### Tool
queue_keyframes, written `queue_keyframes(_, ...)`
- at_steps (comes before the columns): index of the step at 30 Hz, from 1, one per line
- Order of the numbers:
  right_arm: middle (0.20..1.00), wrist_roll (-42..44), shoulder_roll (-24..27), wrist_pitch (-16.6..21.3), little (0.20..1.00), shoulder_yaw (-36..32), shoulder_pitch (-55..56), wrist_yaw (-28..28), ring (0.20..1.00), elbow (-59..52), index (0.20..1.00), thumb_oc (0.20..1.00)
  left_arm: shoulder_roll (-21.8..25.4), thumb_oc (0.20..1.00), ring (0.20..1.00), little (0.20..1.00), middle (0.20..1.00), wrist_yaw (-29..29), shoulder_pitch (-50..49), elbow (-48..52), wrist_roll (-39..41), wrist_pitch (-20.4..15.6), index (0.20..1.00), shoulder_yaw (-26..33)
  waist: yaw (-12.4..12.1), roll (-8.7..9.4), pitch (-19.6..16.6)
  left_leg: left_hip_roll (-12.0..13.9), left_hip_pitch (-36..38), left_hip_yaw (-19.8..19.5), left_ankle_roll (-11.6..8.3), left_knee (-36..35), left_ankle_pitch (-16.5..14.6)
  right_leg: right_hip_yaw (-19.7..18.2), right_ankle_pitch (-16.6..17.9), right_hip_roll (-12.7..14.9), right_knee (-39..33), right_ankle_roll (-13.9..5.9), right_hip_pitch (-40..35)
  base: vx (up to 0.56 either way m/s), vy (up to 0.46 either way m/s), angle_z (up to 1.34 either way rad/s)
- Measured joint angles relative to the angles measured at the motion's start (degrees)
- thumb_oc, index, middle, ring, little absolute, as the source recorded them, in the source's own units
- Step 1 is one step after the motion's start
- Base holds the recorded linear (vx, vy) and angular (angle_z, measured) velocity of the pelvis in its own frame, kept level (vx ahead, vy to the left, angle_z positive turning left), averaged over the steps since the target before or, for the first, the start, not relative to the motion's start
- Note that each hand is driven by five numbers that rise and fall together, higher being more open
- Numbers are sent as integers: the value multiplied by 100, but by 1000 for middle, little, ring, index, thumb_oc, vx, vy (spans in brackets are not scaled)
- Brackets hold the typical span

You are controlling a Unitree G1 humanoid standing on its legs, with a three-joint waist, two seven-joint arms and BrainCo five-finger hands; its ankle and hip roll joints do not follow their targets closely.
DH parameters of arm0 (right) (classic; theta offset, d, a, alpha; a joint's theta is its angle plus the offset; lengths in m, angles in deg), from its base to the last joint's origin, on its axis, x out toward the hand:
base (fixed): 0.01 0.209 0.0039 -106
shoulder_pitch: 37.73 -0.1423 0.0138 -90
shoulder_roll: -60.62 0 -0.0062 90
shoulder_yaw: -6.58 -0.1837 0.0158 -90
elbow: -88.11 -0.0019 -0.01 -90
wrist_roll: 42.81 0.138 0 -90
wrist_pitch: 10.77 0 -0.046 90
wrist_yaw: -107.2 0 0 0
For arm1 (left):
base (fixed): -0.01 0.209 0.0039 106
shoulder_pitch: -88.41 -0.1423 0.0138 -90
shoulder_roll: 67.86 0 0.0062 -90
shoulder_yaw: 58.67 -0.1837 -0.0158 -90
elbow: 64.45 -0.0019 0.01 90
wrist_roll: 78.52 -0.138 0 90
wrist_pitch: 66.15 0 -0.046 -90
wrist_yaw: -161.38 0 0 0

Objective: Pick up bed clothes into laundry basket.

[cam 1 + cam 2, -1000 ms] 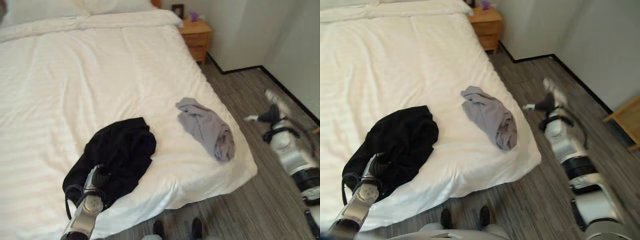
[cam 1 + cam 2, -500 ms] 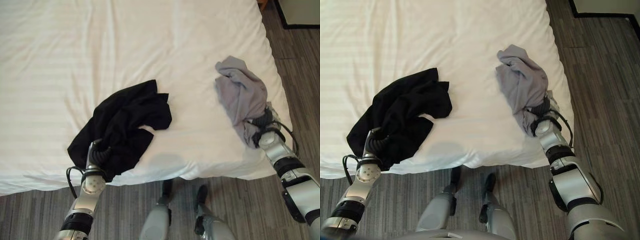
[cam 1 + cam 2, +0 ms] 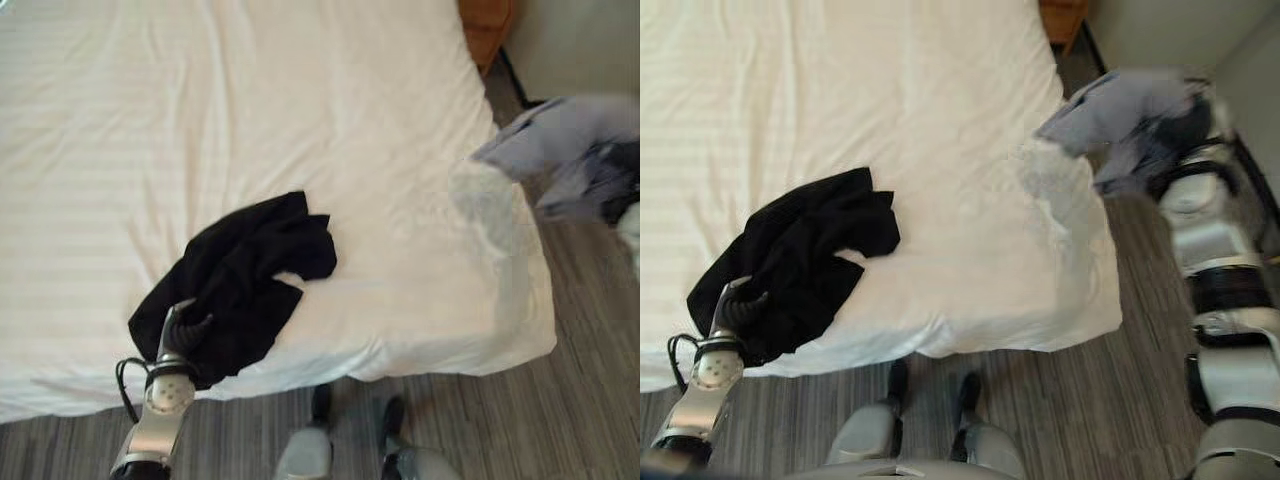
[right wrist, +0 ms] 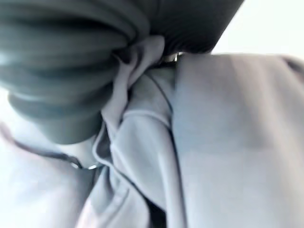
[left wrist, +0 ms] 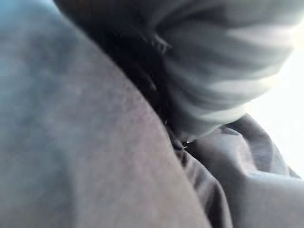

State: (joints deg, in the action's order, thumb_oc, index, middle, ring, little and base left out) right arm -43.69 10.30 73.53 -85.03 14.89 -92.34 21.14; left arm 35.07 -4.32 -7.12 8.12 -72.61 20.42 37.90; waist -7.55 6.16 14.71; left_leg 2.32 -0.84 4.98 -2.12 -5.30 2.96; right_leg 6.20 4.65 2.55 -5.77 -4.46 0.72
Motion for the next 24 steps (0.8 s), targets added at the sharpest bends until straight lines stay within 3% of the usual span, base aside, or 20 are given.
queue_keyframes(3, 200, 254, 43, 45, 200, -664, 489, -298, 200, -24, 200, 200, -82, 200, 200, 200, 200, 40, -106, -33, 30, 146, 200, 34, 383, 159, -396, -32, 51, 104, 15, 4, -24, -102, -22, 35, -27, -14, 18, 35, 88, -17)
queue_keyframes(6, 200, 185, 86, 18, 200, -798, 1076, -294, 200, -329, 200, 200, -212, 200, 200, 200, 200, 186, 545, -1141, 71, 280, 200, -381, 517, -14, -675, -66, 139, 244, 44, -1, -38, -191, -84, 94, -32, -32, -19, 5, 1, -13)
queue_keyframes(11, 200, 79, 57, -3, 200, -1223, 2258, -299, 200, -936, 200, 200, -288, 200, 200, 200, 200, 244, 564, -946, 100, 364, 200, -429, 1027, -214, -776, -83, 339, 397, 75, 4, -71, -330, -34, 88, -20, -64, -130, -64, -39, -19)
queue_keyframes(12, 200, 86, -238, 45, 200, -1358, 2436, -330, 200, -1132, 200, 200, -273, 200, 200, 200, 200, 331, 545, -743, 247, 402, 200, -415, 1071, -270, -786, -68, 385, 545, 75, 2, -76, -354, -60, 86, -11, -109, -109, -200, -108, -77)
queue_keyframes(13, 200, 84, -505, 151, 200, -1484, 2634, -361, 200, -1342, 200, 200, -147, 200, 200, 200, 200, 310, 280, -176, 330, 337, 200, -376, 1049, -269, -786, 61, 421, 906, 57, 7, -83, -188, -189, 121, -11, -50, 11, -297, -185, -209)
queue_keyframes(14, 200, 89, -1335, 208, 200, -1727, 2638, -396, 200, -1701, 200, 200, -459, 200, 200, 200, 200, 354, -161, 601, 873, 72, 200, 230, 716, -484, -737, 367, 523, 1703, 59, 71, -118, 1188, -422, 354, 226, 58, 165, -223, -133, -262)
queue_keyframes(15, 200, 91, -1780, 209, 200, -1817, 2777, -480, 200, -2045, 200, 200, -659, 200, 200, 200, 200, 391, -165, 757, 1153, 16, 200, 393, 609, -606, -663, 476, 633, 1964, 76, 164, -129, 1991, -411, 693, 436, 0, 189, -221, -195, -257)
queue_keyframes(16, 200, 88, -2062, 270, 200, -1810, 2964, -519, 200, -2309, 200, 200, -819, 200, 200, 200, 200, 399, -218, 933, 1338, 9, 200, 419, 566, -704, -653, 529, 664, 2002, 147, 255, -192, 2517, -382, 1098, 611, -31, 165, -62, -145, -146)
queue_keyframes(17, 200, 79, -2152, 304, 200, -1758, 3081, -512, 200, -2414, 200, 200, -942, 200, 200, 200, 200, 361, -266, 1140, 1407, -9, 200, 357, 619, -873, -669, 617, 742, 2000, 159, 256, -309, 2701, -338, 1346, 758, -112, 164, -142, -202, -104)
queue_keyframes(18, 200, 75, -2280, 352, 200, -1741, 3151, -518, 200, -2453, 200, 200, -1052, 200, 200, 200, 200, 344, -287, 1366, 1426, -25, 200, 319, 634, -971, -658, 684, 807, 2052, 6, 276, -423, 2825, -335, 1542, 949, -123, 176, -62, -195, -139)
queue_keyframes(19, 200, 69, -2845, 378, 200, -1506, 3244, -517, 200, -2443, 200, 200, -1026, 200, 200, 200, 200, 306, -253, 1814, 1424, -142, 200, 233, 592, -887, -676, 749, 977, 2460, -69, 343, -402, 3194, -348, 2176, 1358, -145, 245, -103, -249, -143)
queue_keyframes(20, 200, 35, -2910, 377, 200, -1293, 3267, -487, 200, -2434, 200, 200, -931, 200, 200, 200, 200, 254, -185, 1832, 1413, -211, 200, 208, 577, -808, -693, 774, 1049, 2445, -183, 349, -471, 3205, -237, 2266, 1365, -135, 189, 26, -398, -137)
queue_keyframes(21, 200, -149, -2904, 391, 200, -1114, 3355, -460, 200, -2434, 200, 200, -830, 200, 200, 200, 200, 241, -74, 1868, 1404, -224, 200, 209, 605, -656, -742, 767, 1109, 2560, -450, 365, -420, 3272, -179, 2333, 1376, -68, 148, 81, -470, -107)
queue_keyframes(22, 200, -365, -2804, 423, 200, -829, 3505, -331, 200, -2408, 200, 200, -884, 200, 200, 200, 200, 269, -19, 1931, 1364, -255, 200, 235, 611, -720, -743, 959, 1259, 2786, -629, 392, -366, 3228, 212, 2151, 1435, -433, 236, 120, -373, -93)
queue_keyframes(24, 200, -594, -2708, 443, 200, -727, 3700, -134, 200, -2350, 200, 200, -943, 200, 200, 200, 200, 281, -23, 2089, 1092, -284, 200, 109, 516, -943, -766, 1429, 1347, 2705, -418, 506, -169, 2805, 88, 1540, 1375, -191, 349, 32, -226, -126)
